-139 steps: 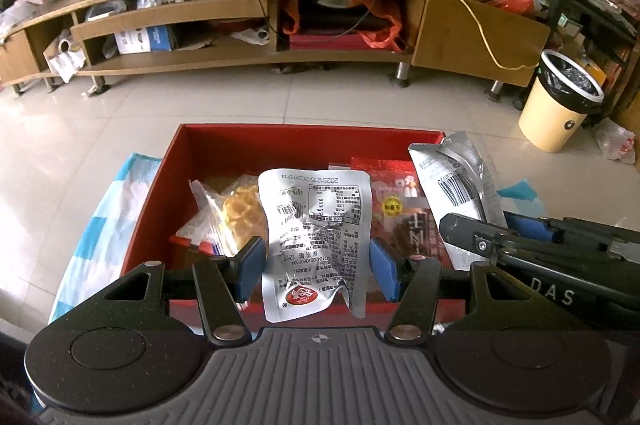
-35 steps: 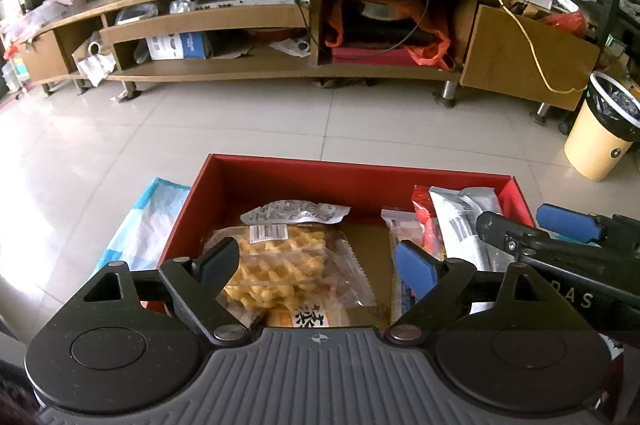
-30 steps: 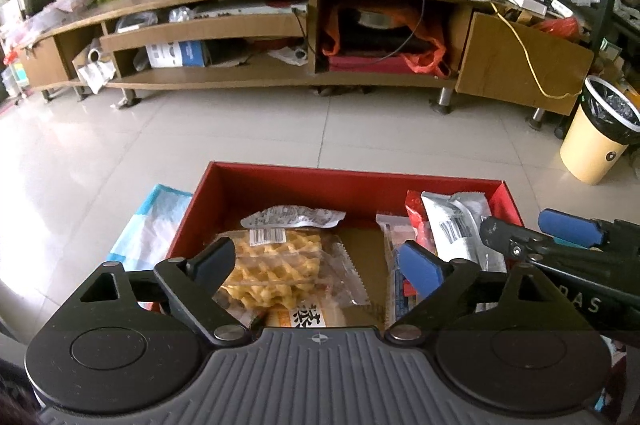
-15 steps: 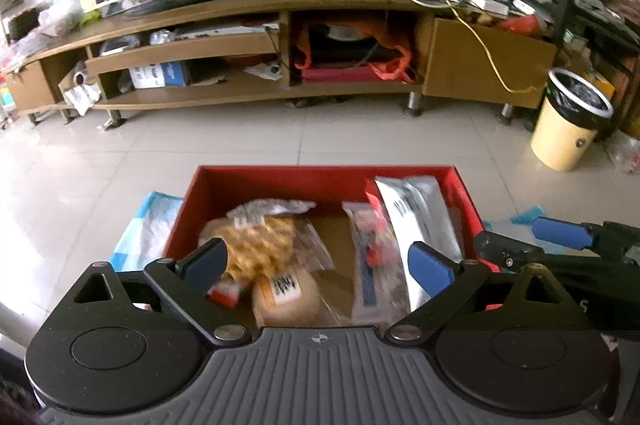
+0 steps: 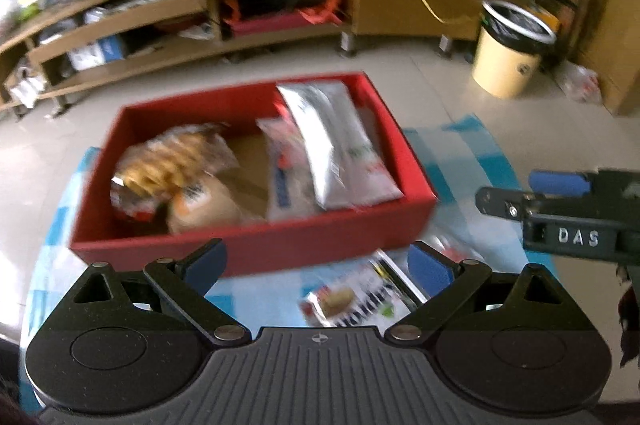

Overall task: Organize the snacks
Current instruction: 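Reach the left gripper to the Kaprons wafer bar while the right gripper reaches the sausage pack, then grasp the Kaprons wafer bar with the left gripper while the right gripper grasps the sausage pack, then carry the Kaprons bar and sausage pack over the red box with both grippers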

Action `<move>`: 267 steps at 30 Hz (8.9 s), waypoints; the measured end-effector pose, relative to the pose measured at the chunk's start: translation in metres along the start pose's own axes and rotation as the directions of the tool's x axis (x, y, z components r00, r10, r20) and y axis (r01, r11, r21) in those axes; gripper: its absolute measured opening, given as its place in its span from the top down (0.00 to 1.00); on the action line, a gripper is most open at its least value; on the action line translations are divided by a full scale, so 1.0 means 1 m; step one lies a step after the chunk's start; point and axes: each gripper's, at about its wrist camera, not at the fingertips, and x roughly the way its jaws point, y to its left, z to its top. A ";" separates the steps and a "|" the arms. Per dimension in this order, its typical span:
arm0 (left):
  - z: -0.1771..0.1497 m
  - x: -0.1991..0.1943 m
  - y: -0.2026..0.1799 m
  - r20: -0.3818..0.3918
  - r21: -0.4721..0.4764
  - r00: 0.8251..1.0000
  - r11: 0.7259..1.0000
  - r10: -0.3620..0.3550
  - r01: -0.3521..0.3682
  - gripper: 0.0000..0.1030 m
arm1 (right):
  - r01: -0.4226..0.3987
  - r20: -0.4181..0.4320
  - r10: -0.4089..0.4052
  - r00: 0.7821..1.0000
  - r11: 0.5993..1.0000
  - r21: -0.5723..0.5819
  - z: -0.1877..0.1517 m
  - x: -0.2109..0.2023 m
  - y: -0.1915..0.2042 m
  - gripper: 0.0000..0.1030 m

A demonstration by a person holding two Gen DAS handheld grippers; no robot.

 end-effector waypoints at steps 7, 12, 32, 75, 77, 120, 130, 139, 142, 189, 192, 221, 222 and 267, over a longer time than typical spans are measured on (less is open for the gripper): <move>-0.011 0.031 -0.009 -0.083 0.055 0.990 0.991 -0.115 0.120 0.04 | 0.009 -0.064 -0.008 0.998 1.000 0.014 -0.010 0.006 -0.017 0.34; -0.013 0.051 -0.012 -0.114 0.089 0.983 0.983 -0.147 0.158 0.04 | 0.003 -0.081 0.000 0.997 0.999 0.033 -0.011 0.009 -0.024 0.34; -0.045 0.051 -0.017 -0.199 0.124 0.971 0.980 -0.132 0.159 0.04 | -0.020 -0.159 0.023 0.987 1.000 0.020 -0.012 0.024 -0.024 0.33; -0.061 0.035 0.008 -0.240 0.022 0.969 0.998 -0.053 0.060 0.30 | -0.063 -0.220 0.009 0.976 0.968 -0.242 -0.034 0.059 0.023 0.35; -0.060 0.035 0.007 -0.242 0.018 0.969 0.998 -0.053 0.059 0.30 | -0.055 -0.212 0.003 0.977 0.969 -0.241 -0.033 0.057 0.024 0.35; -0.050 0.002 0.010 -0.159 -0.002 0.987 1.000 0.014 -0.015 0.38 | -0.133 -0.079 0.119 0.990 0.972 -0.194 -0.017 0.005 0.041 0.35; -0.048 -0.023 0.022 -0.105 -0.035 0.994 0.999 0.017 -0.021 0.37 | -0.169 -0.054 0.161 0.985 0.964 -0.207 -0.033 -0.017 0.067 0.35; -0.043 -0.034 0.028 -0.068 -0.052 0.997 0.998 0.023 -0.026 0.37 | -0.165 0.006 0.170 0.985 0.966 -0.199 -0.033 -0.034 0.075 0.35; -0.038 -0.037 0.029 -0.052 -0.057 0.998 0.998 0.024 -0.027 0.37 | -0.166 0.025 0.174 0.984 0.968 -0.190 -0.027 -0.037 0.074 0.35; 0.045 -0.035 0.055 0.128 -0.129 0.982 0.984 0.137 -0.120 0.37 | -0.157 0.206 0.190 0.960 0.973 -0.168 0.050 -0.018 0.084 0.35; 0.049 -0.034 0.058 0.135 -0.133 0.980 0.983 0.144 -0.126 0.37 | -0.155 0.210 0.189 0.959 0.973 -0.171 0.055 -0.014 0.086 0.35; 0.077 0.003 0.078 0.124 -0.145 0.971 0.972 0.205 -0.187 0.38 | -0.132 0.185 0.162 0.969 0.978 -0.164 0.090 0.036 0.091 0.35; 0.078 0.005 0.079 0.120 -0.144 0.971 0.971 0.207 -0.189 0.38 | -0.130 0.180 0.159 0.971 0.978 -0.166 0.090 0.039 0.091 0.35; 0.070 0.062 0.092 -0.042 -0.112 0.964 0.958 0.262 -0.265 0.38 | -0.123 -0.016 0.122 0.992 0.982 -0.147 0.078 0.108 0.091 0.34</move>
